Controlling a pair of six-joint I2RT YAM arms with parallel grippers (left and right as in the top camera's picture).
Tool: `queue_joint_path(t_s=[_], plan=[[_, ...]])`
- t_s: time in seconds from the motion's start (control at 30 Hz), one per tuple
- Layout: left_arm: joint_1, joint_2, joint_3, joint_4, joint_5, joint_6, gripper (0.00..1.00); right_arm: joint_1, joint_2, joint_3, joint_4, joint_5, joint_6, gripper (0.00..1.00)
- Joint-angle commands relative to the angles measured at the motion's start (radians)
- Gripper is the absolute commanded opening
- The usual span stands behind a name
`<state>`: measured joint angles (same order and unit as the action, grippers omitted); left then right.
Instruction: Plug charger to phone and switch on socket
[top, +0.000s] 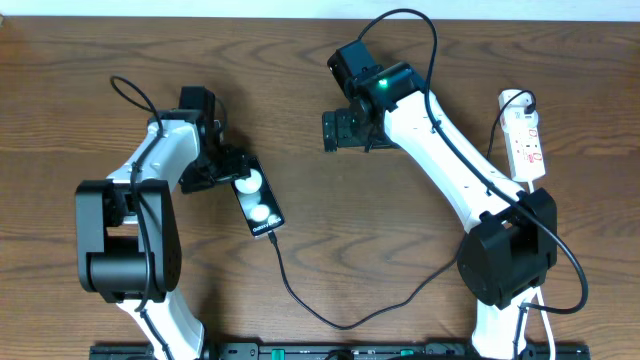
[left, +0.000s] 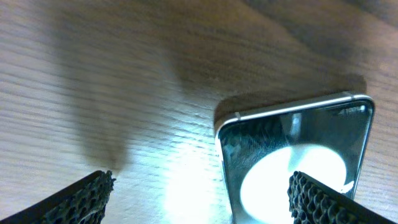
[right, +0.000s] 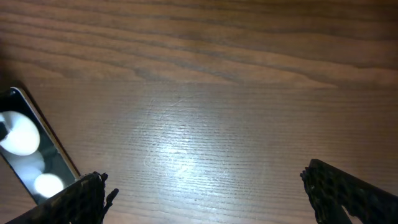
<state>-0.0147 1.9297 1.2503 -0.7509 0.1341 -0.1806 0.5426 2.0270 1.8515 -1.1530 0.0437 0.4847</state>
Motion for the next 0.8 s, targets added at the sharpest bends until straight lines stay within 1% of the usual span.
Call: queue_joint_path(t_s=[0.0,0.13,0.3,0.43,0.6,0.77], plan=[[0.005,-0.095,0.087,-0.041,-0.064,0.114,0.92,0.008,-0.029,0.019,0.002,0.048,-0.014,0.99],[-0.003,-0.230,0.103,-0.064,-0.065,0.153,0.92,0.007,-0.029,0.019,0.001,0.063,-0.014,0.99],[-0.021,-0.428,0.103,-0.059,-0.064,0.154,0.92,0.007,-0.029,0.019,0.010,0.063,-0.014,0.99],[-0.021,-0.546,0.103,-0.060,-0.064,0.154,0.92,0.008,-0.029,0.019,0.010,0.062,-0.014,0.99],[-0.021,-0.638,0.103,-0.060,-0.064,0.154,0.92,0.008,-0.029,0.019,0.010,0.062,-0.014,0.99],[-0.021,-0.654,0.103,-0.060,-0.064,0.154,0.92,0.008,-0.029,0.019,0.010,0.062,-0.014,0.99]])
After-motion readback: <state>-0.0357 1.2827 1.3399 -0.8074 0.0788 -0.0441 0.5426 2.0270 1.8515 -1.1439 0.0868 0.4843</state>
